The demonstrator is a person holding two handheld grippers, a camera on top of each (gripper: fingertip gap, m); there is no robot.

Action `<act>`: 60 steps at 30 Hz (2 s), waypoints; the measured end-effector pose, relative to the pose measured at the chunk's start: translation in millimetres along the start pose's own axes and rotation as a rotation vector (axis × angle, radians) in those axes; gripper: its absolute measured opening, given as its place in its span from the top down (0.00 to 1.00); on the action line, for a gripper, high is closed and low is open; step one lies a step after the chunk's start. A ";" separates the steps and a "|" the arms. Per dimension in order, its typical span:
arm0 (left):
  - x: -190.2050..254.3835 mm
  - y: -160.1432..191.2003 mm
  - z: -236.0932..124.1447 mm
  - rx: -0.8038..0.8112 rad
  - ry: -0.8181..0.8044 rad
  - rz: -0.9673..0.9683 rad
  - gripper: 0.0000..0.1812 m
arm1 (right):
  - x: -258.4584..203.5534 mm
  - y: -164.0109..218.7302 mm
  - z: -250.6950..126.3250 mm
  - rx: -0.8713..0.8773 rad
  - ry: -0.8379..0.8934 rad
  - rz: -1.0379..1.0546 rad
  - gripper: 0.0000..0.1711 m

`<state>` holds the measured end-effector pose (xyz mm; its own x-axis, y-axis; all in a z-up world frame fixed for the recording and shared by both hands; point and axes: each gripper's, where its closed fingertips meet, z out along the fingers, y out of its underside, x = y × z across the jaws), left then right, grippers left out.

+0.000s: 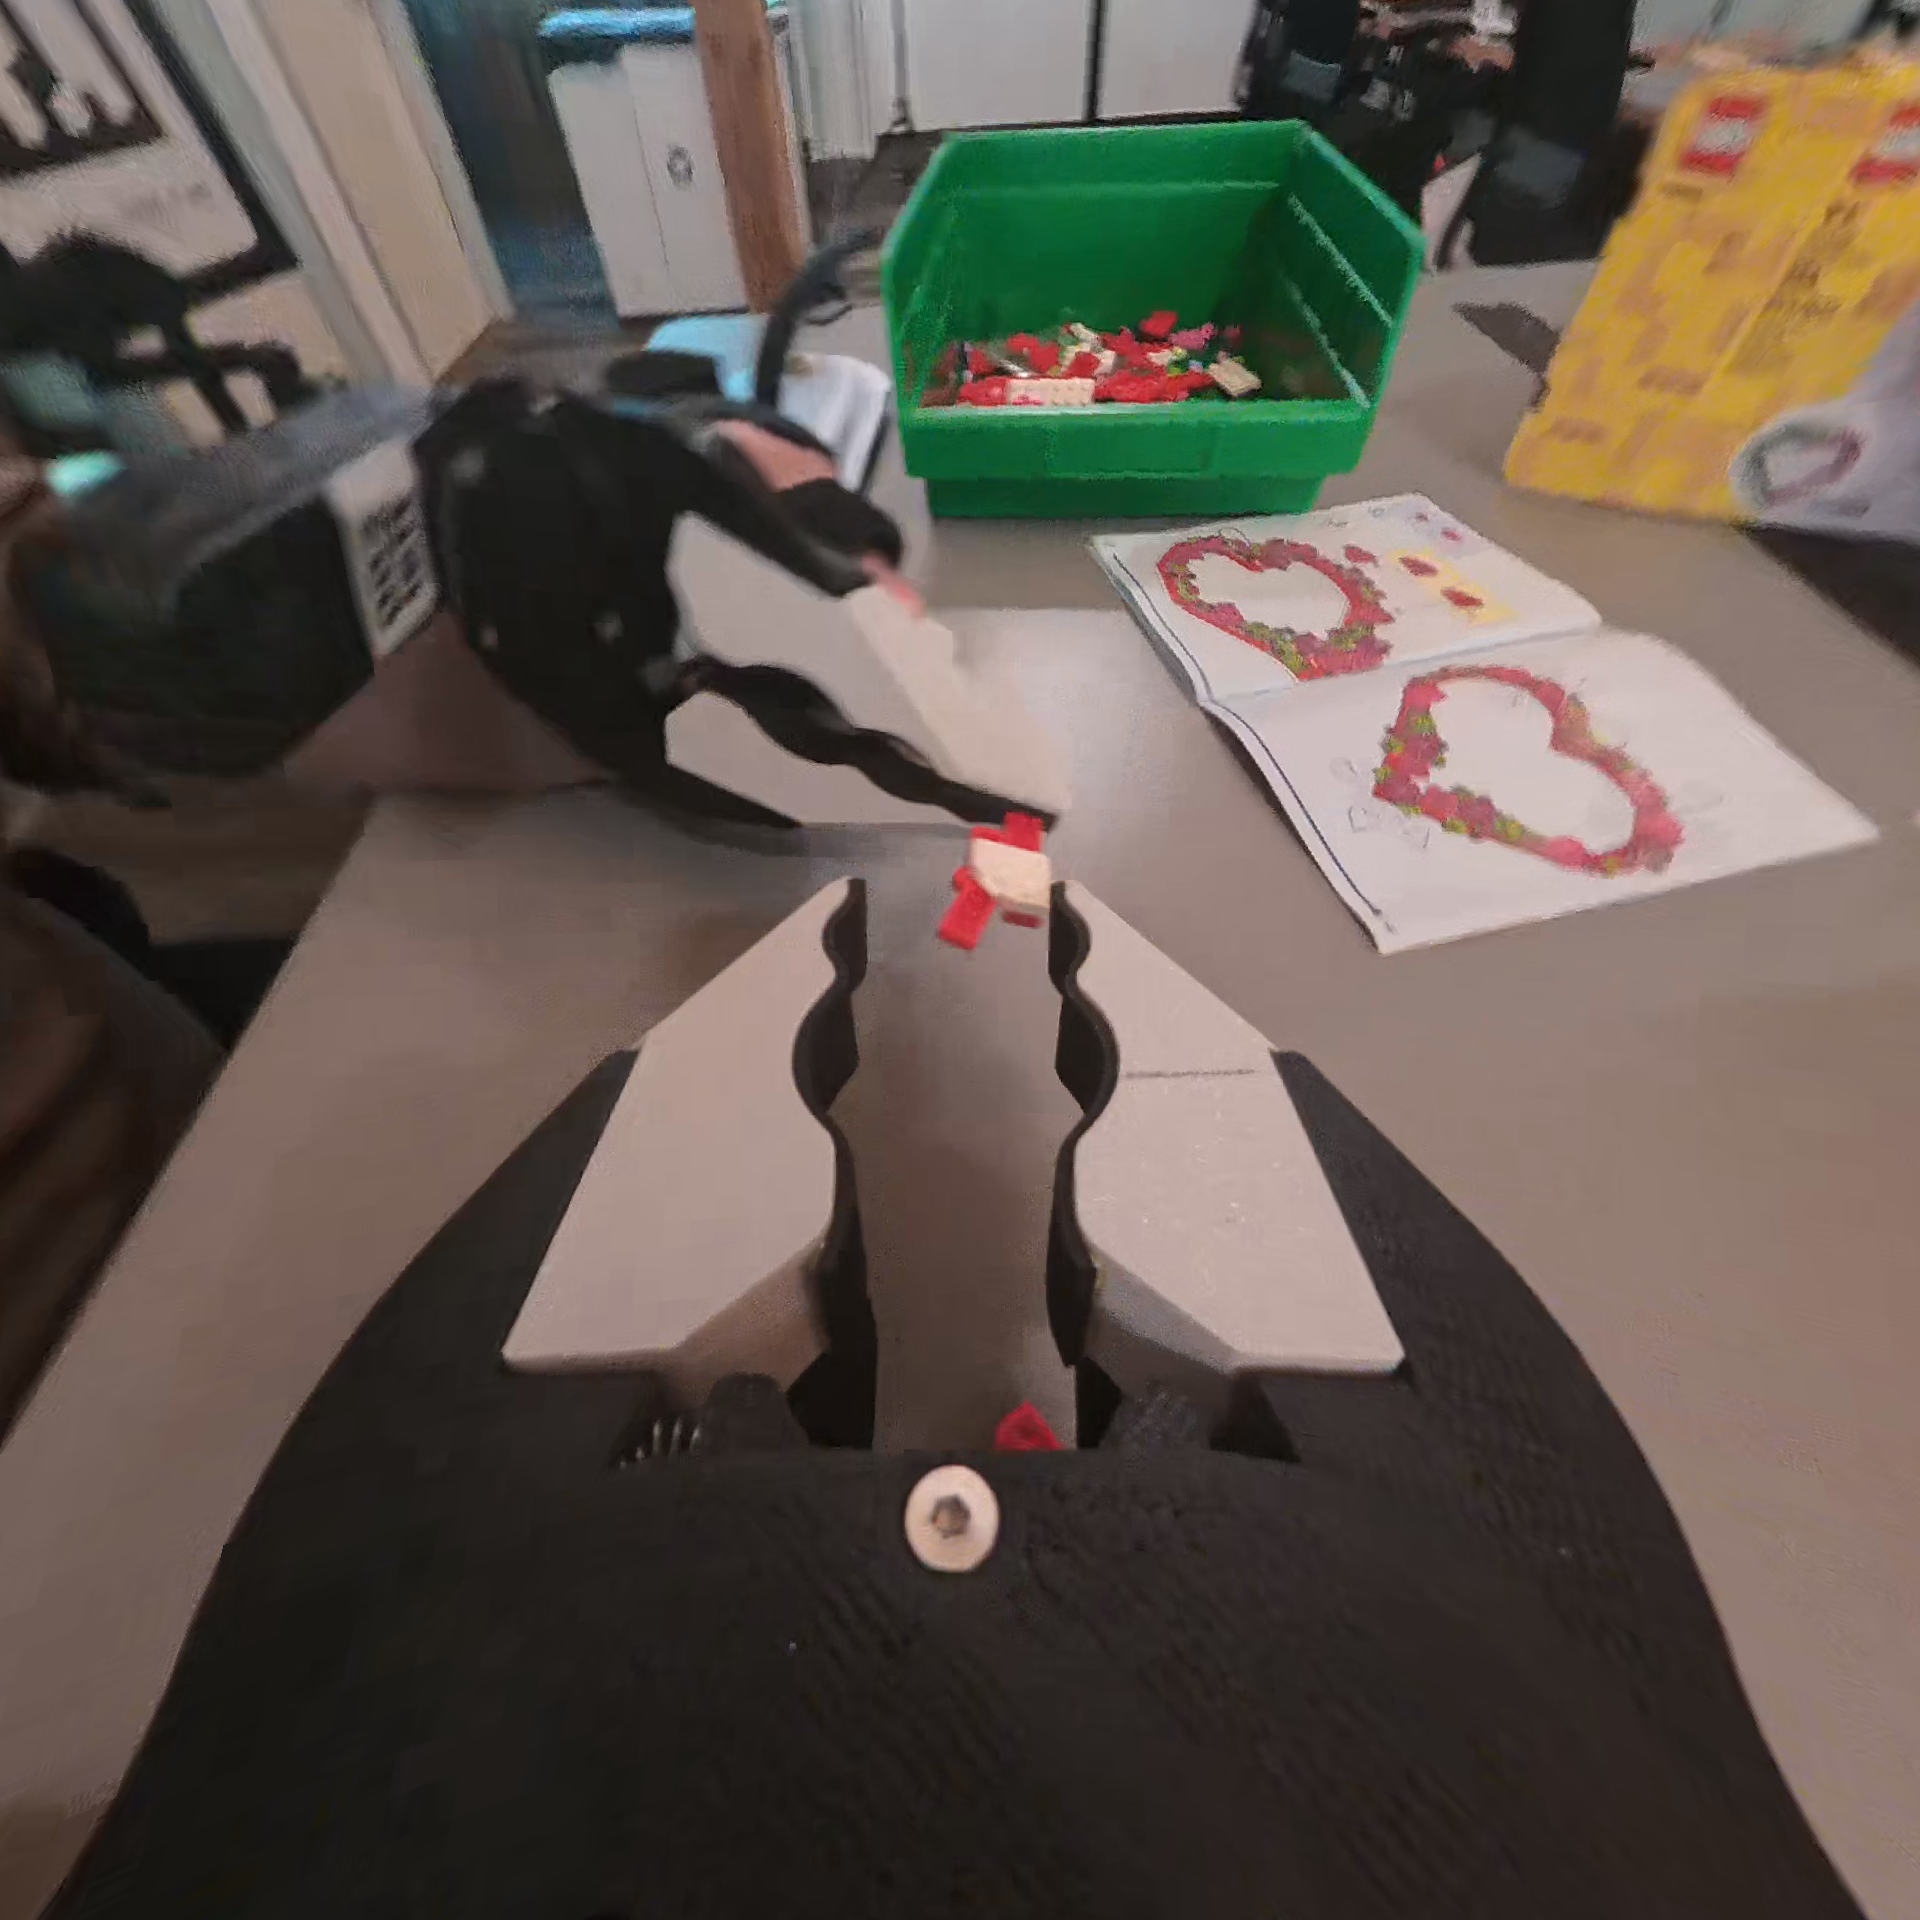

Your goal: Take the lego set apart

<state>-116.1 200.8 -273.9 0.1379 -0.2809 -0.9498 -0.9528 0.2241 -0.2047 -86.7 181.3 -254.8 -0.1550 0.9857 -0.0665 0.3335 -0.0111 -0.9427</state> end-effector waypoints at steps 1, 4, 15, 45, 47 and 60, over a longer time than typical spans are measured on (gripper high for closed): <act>-0.6 -2.2 0.0 -0.009 -0.021 0.055 0.99 | 5.5 2.4 -0.1 -0.011 0.016 0.057 0.79; 2.9 -2.9 2.4 -0.059 -0.041 0.184 0.99 | 8.1 10.9 5.2 -0.062 0.022 0.126 0.78; 8.0 -11.8 3.7 -0.083 -0.072 0.358 0.99 | 3.4 27.1 14.3 -0.203 0.071 0.008 0.90; 2.4 -5.4 -1.8 0.174 0.534 -1.273 0.83 | 26.3 0.9 -6.1 -0.066 0.381 -0.529 0.91; -14.3 -21.2 -10.5 0.366 0.619 -1.462 0.85 | 20.4 1.2 -0.1 -0.100 0.394 -0.621 0.91; -6.6 -39.1 -24.6 0.492 0.970 -1.747 0.99 | -6.9 -4.8 13.0 -0.106 0.348 -0.805 0.91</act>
<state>-86.4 171.0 -253.7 0.3108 -0.6900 0.6537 0.1599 -0.6400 -0.7516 -99.3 172.3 -254.1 -0.0942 0.6833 0.7240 0.3322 0.7071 -0.6242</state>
